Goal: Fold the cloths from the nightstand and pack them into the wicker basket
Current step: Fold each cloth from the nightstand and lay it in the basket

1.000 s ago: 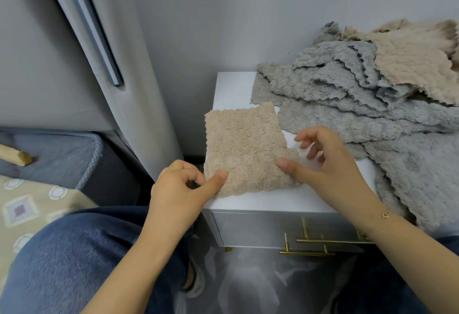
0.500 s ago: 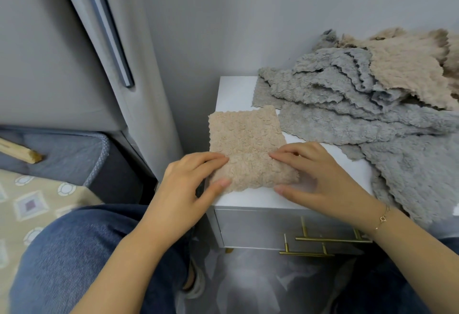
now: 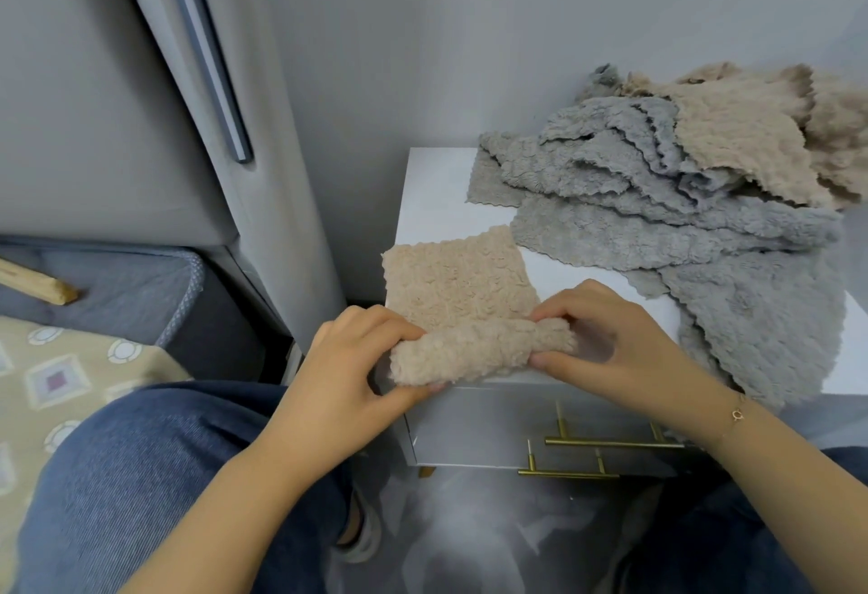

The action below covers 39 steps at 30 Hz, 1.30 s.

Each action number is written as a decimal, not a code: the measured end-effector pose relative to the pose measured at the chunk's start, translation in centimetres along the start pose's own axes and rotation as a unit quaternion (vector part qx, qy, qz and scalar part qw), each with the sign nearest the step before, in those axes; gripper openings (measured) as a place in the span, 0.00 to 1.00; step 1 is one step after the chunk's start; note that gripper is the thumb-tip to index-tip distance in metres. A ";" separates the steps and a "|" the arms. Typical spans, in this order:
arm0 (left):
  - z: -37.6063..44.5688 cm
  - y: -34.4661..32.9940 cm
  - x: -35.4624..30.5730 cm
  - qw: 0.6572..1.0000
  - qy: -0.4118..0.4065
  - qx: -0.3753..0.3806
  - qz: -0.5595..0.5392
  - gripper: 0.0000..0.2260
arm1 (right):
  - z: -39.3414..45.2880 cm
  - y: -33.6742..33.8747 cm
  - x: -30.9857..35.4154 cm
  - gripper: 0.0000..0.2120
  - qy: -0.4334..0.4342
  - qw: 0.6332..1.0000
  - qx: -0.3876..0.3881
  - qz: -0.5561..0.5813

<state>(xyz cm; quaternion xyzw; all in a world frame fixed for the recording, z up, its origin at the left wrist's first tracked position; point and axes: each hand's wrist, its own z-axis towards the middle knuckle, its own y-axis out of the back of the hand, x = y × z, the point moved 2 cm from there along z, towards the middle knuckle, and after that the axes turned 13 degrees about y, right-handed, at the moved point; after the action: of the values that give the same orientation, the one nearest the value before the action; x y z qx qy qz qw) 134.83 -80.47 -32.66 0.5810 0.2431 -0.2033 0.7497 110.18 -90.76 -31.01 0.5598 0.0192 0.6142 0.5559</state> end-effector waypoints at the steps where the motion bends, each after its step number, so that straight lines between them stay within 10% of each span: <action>1: 0.0 0.0 0.0 0.999 0.020 0.007 -0.028 0.16 | 0.1 0.0 0.1 0.14 -0.003 1.000 0.000 0.014; 9: 0.7 0.4 -0.3 0.959 0.189 0.035 -0.207 0.16 | 1.8 -0.3 -0.8 0.36 -0.103 0.988 -0.049 0.106; 16: 1.6 -0.1 -0.1 0.894 0.326 -0.007 -0.308 0.28 | 3.6 -1.0 -0.9 0.17 -0.141 0.979 -0.108 0.101; 25: 2.7 -0.8 1.2 0.908 0.354 -0.088 -0.206 0.19 | 4.7 -1.9 -1.7 0.12 -0.105 0.979 -0.171 -0.030; 29: 2.6 -0.8 1.1 0.917 0.316 -0.102 -0.223 0.14 | 5.1 -2.0 -0.7 0.07 0.052 0.980 -0.142 -0.129; 34: 2.5 0.2 -0.4 0.984 0.076 -0.136 -0.091 0.07 | 4.4 -2.1 -0.8 0.22 0.128 0.972 -0.006 -0.196; 39: 1.7 -0.1 0.4 1.000 0.029 0.000 -0.009 0.24 | 3.6 -1.6 -1.0 0.32 0.113 0.970 0.062 -0.207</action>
<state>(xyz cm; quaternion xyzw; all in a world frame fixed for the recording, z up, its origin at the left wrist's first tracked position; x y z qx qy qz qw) 135.30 -82.16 -32.67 0.5845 0.2697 -0.1929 0.7405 113.55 -93.02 -31.32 0.5041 0.2354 0.5427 0.6292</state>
